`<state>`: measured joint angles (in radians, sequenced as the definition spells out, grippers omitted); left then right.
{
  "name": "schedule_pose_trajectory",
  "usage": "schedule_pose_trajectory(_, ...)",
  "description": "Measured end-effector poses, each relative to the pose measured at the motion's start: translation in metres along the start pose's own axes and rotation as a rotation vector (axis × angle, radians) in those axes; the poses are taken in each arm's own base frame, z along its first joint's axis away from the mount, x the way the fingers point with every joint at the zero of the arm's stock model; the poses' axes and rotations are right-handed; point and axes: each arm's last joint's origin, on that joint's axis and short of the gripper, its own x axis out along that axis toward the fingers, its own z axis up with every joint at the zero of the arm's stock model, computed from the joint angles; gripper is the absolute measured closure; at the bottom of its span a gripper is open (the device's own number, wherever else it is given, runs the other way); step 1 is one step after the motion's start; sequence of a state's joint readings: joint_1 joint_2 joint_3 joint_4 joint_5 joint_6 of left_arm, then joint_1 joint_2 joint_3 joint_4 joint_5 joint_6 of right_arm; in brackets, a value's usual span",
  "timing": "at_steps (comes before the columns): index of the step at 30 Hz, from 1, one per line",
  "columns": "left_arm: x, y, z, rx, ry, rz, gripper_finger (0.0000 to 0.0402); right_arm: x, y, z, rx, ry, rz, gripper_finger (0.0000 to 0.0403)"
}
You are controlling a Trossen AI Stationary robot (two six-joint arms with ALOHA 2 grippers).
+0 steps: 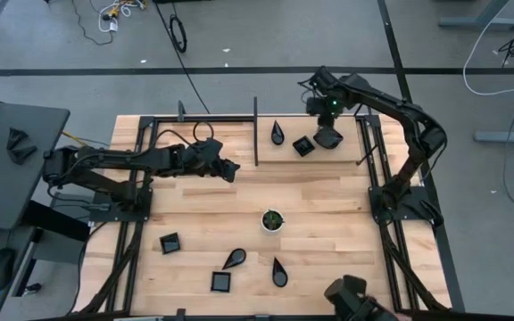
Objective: Pick & Place Mini shaped plates
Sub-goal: Stack the drop shaped plate on top of the drop shaped plate on the shelf
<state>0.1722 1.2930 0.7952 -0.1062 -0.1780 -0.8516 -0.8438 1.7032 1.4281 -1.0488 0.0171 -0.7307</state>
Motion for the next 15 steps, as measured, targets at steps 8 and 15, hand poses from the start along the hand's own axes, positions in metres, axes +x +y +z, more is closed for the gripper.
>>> schedule_pose_trajectory(8, 0.0, 0.0, -0.002, 0.001, 0.05, -0.031, 0.0236, -0.012, 0.03, 0.025, 0.354, -0.212, 0.275, 0.0286)
schedule_pose_trajectory(15, -0.009, 0.006, -0.009, -0.018, 0.19, -0.013, 0.0236, -0.04, 0.082, 0.056, 0.344, -0.316, 0.308, 0.0322)
